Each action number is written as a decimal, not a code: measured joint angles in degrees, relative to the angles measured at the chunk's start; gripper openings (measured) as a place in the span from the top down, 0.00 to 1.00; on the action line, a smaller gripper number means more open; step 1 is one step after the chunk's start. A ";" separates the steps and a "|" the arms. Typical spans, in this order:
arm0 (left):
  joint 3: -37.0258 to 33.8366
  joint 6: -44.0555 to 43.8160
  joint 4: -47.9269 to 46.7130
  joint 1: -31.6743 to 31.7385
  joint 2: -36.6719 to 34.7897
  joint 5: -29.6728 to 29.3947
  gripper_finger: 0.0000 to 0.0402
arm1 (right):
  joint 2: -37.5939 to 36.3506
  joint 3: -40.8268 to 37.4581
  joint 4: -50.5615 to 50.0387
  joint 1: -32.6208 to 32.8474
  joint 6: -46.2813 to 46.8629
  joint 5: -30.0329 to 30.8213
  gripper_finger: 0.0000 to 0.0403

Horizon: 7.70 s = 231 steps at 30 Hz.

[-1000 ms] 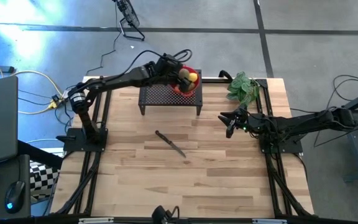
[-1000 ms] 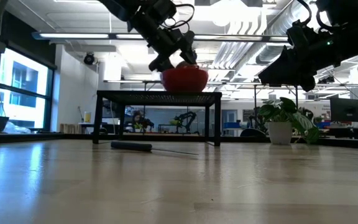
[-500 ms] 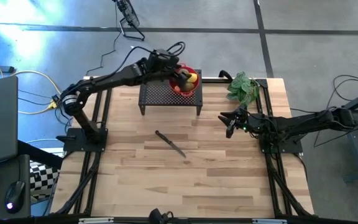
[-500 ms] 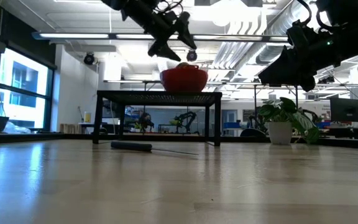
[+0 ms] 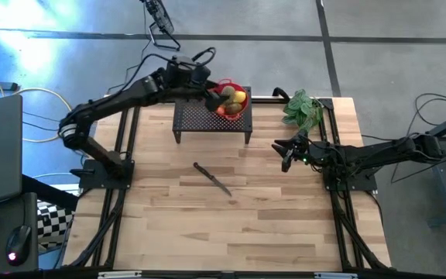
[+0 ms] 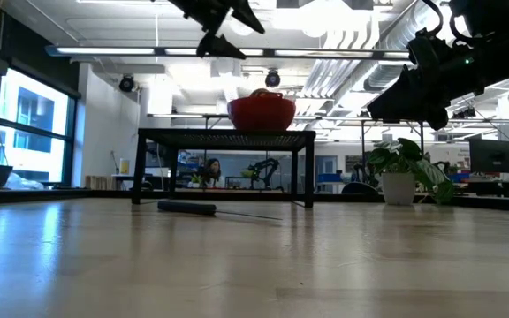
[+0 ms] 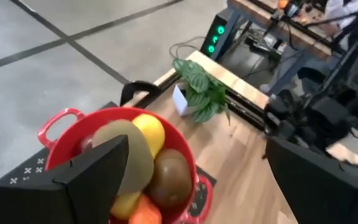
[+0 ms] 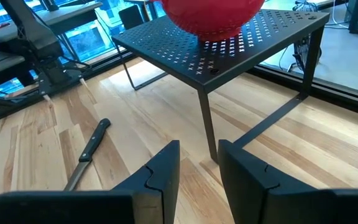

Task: Pick & Place Fruit
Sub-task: Put the knife on the shelf

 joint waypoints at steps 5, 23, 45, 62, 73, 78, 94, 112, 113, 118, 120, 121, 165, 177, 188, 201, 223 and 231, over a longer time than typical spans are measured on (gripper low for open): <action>0.02 5.83 -5.25 -0.96 -1.31 3.59 0.10 | 0.00 0.00 0.00 -0.02 0.01 -2.96 0.74; -0.04 23.73 -33.25 -22.94 -1.22 -10.38 0.52 | -0.01 0.00 0.00 0.00 0.06 -26.96 0.74; -22.65 23.89 -18.49 -25.44 -1.16 -9.60 0.74 | 0.00 0.00 0.00 0.00 0.06 -26.96 0.74; -27.04 26.14 -11.75 -21.13 3.79 -7.58 0.75 | 0.00 0.00 -0.07 -0.01 0.18 -23.80 0.74; -27.04 23.65 -11.38 -18.29 11.43 -11.13 0.75 | 0.00 0.00 -0.84 0.00 0.34 -24.23 0.74; -27.02 23.40 -10.06 -18.29 13.53 -11.50 0.75 | -0.02 0.00 -0.87 0.00 0.21 -24.14 0.74; -27.32 20.60 -10.58 -18.29 14.40 -14.12 0.75 | 0.00 0.00 -1.38 -0.01 0.25 -24.15 0.74; -27.32 14.65 -14.29 -18.34 14.40 -5.86 0.75 | 0.00 0.00 -1.68 -0.02 0.06 -24.14 0.74; -27.32 14.78 -14.16 -18.32 14.40 -6.18 0.75 | 0.00 0.00 -1.68 0.00 0.06 -24.14 0.74; -25.27 16.18 -13.52 -18.29 14.40 -7.76 0.75 | -0.02 0.00 -1.68 -0.02 0.02 -23.95 0.74; -23.44 16.14 -13.56 -18.37 14.39 -7.15 0.75 | 0.00 0.00 -1.68 0.00 0.02 -23.95 0.74; -22.48 15.99 -13.86 -18.57 14.38 -6.05 0.75 | 0.00 0.00 -1.68 0.00 0.03 -23.95 0.74; -16.63 -23.11 -19.46 -25.05 14.30 -4.68 0.49 | -0.01 0.00 -2.54 -0.02 -0.05 -24.14 0.74; -18.63 -25.86 -16.67 -25.07 14.38 -4.79 0.48 | 0.00 0.00 -3.56 0.00 -0.05 -23.99 0.74; -19.91 -25.86 -14.77 -25.07 14.38 -4.76 0.48 | 0.00 0.00 -3.39 -0.01 -0.03 -23.97 0.74; -19.91 -25.86 -14.33 -25.09 14.38 -4.70 0.48 | 0.00 0.00 -3.39 0.00 -0.17 -24.13 0.74; -19.65 -23.81 -12.72 -26.19 22.53 -2.57 0.48 | -0.02 0.00 -3.37 -0.02 -1.49 -24.05 0.74; -19.72 -22.48 -13.18 -26.23 22.71 -4.39 0.58 | 0.00 0.00 -3.39 -0.02 -1.47 -23.97 0.74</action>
